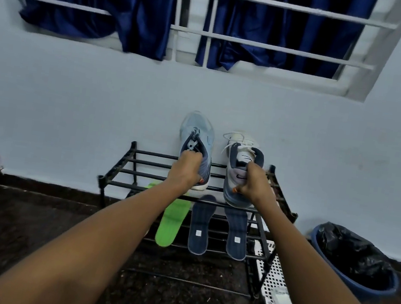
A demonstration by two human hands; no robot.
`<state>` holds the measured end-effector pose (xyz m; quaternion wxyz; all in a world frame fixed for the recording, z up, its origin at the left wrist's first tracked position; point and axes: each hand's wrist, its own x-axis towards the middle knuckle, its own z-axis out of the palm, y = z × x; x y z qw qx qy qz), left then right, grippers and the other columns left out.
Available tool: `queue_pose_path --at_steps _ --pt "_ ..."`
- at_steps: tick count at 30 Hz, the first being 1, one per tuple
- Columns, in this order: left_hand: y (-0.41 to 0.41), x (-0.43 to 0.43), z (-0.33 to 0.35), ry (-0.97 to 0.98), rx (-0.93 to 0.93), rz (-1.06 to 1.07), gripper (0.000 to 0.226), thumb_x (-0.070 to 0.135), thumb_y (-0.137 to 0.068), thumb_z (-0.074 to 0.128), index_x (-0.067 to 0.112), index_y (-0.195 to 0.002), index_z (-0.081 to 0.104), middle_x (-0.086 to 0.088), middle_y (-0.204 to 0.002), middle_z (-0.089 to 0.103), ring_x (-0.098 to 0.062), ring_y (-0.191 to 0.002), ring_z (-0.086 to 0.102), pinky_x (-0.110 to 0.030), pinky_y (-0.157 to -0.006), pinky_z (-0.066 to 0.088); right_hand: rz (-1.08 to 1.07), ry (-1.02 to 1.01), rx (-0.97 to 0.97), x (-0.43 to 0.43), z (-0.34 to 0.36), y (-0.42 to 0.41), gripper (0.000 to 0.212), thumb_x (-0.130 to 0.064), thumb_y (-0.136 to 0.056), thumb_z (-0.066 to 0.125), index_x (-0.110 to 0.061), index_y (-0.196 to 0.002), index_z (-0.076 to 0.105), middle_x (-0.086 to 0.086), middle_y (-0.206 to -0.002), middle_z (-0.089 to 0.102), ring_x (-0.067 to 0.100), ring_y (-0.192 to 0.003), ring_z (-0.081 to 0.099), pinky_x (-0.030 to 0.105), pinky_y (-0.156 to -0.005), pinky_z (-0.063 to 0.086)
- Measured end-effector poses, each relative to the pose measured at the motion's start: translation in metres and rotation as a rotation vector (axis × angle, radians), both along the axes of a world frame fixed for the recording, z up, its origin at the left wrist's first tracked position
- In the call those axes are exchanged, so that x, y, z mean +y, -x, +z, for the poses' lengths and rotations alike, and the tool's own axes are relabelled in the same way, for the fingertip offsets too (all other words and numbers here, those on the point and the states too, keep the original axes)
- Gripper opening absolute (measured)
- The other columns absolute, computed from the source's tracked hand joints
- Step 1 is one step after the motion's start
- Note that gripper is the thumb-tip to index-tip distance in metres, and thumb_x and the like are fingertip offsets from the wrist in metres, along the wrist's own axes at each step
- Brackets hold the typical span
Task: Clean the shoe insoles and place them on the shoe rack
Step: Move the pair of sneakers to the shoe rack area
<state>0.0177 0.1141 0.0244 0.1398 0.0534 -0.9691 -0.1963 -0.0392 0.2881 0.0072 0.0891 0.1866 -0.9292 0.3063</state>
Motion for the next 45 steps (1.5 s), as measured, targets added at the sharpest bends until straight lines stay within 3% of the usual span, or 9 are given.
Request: queue_pose_path --at_steps 3,7,13,18,22,26,29,39,45 --pt "-0.029 -0.029 0.006 0.026 0.019 0.069 0.030 0.013 -0.081 0.073 0.002 -0.104 0.057 -0.013 -0.112 0.060 -0.031 -0.105 0.058 -0.033 -0.068 0.037 0.069 0.025 -0.001 -0.032 0.001 -0.014 0.053 0.010 -0.063 0.070 -0.020 -0.066 0.026 0.002 -0.095 0.064 0.013 -0.094 0.060 0.017 -0.068 0.043" --pt "-0.074 -0.076 0.006 0.035 0.023 0.179 0.029 0.012 -0.082 0.071 0.003 -0.106 0.058 -0.014 -0.113 0.060 -0.031 -0.107 0.056 -0.034 -0.069 0.037 0.161 -0.059 0.060 -0.083 0.008 -0.049 0.039 0.002 -0.066 0.071 -0.013 -0.074 0.036 0.003 -0.090 0.051 0.016 -0.083 0.047 0.019 -0.061 0.029" --pt "-0.150 -0.160 0.000 0.028 -0.026 0.372 0.028 0.012 -0.084 0.068 0.004 -0.109 0.057 -0.013 -0.115 0.059 -0.030 -0.109 0.056 -0.033 -0.074 0.041 0.335 -0.102 0.123 -0.176 0.007 -0.095 0.034 -0.006 -0.067 0.069 -0.008 -0.081 0.038 0.014 -0.086 0.049 0.028 -0.083 0.051 0.032 -0.065 0.036" --pt "-0.213 -0.220 -0.020 0.122 -0.083 0.512 0.021 0.010 -0.087 0.064 0.003 -0.107 0.060 -0.014 -0.111 0.062 -0.029 -0.108 0.056 -0.032 -0.079 0.042 0.463 -0.108 0.125 -0.252 -0.002 -0.138 0.038 -0.004 -0.063 0.075 -0.001 -0.091 0.049 0.019 -0.098 0.054 0.025 -0.086 0.049 0.025 -0.064 0.027" --pt "-0.255 -0.256 -0.056 0.092 -0.144 0.615 0.024 0.010 -0.087 0.064 0.003 -0.109 0.059 -0.014 -0.114 0.060 -0.029 -0.111 0.055 -0.037 -0.079 0.046 0.573 -0.084 -0.022 -0.305 -0.023 -0.171 0.035 -0.003 -0.077 0.066 -0.007 -0.106 0.048 0.000 -0.091 0.043 0.014 -0.090 0.042 0.013 -0.062 0.032" --pt "-0.283 -0.280 -0.101 0.011 -0.211 0.683 0.024 0.011 -0.088 0.063 0.003 -0.111 0.058 -0.014 -0.117 0.060 -0.030 -0.112 0.055 -0.039 -0.082 0.048 0.621 -0.220 0.012 -0.350 -0.059 -0.193 0.041 -0.004 -0.067 0.073 -0.007 -0.095 0.043 0.005 -0.098 0.040 0.016 -0.089 0.040 0.038 -0.079 0.046" --pt "-0.296 -0.291 -0.138 -0.004 -0.264 0.709 0.024 0.012 -0.090 0.062 0.004 -0.112 0.058 -0.013 -0.118 0.060 -0.029 -0.113 0.055 -0.037 -0.083 0.047 0.673 -0.265 -0.089 -0.373 -0.093 -0.202 0.046 -0.005 -0.066 0.074 -0.008 -0.098 0.041 0.006 -0.106 0.046 0.020 -0.091 0.046 0.044 -0.078 0.050" --pt "-0.301 -0.280 -0.253 -0.135 -0.369 0.696 0.031 0.011 -0.097 0.047 0.006 -0.128 0.049 -0.010 -0.133 0.050 -0.023 -0.126 0.045 -0.029 -0.095 0.038 0.655 -0.455 -0.203 -0.386 -0.216 -0.209 0.039 -0.013 -0.076 0.070 -0.010 -0.088 0.033 0.012 -0.107 0.047 0.031 -0.092 0.051 0.039 -0.073 0.043" --pt "-0.299 -0.264 -0.304 -0.251 -0.451 0.672 0.029 0.011 -0.098 0.045 0.006 -0.127 0.048 -0.010 -0.132 0.048 -0.024 -0.125 0.045 -0.031 -0.089 0.041 0.649 -0.527 -0.292 -0.368 -0.286 -0.207 0.030 -0.006 -0.082 0.060 -0.012 -0.091 0.032 0.011 -0.100 0.042 0.021 -0.086 0.044 0.037 -0.066 0.035"
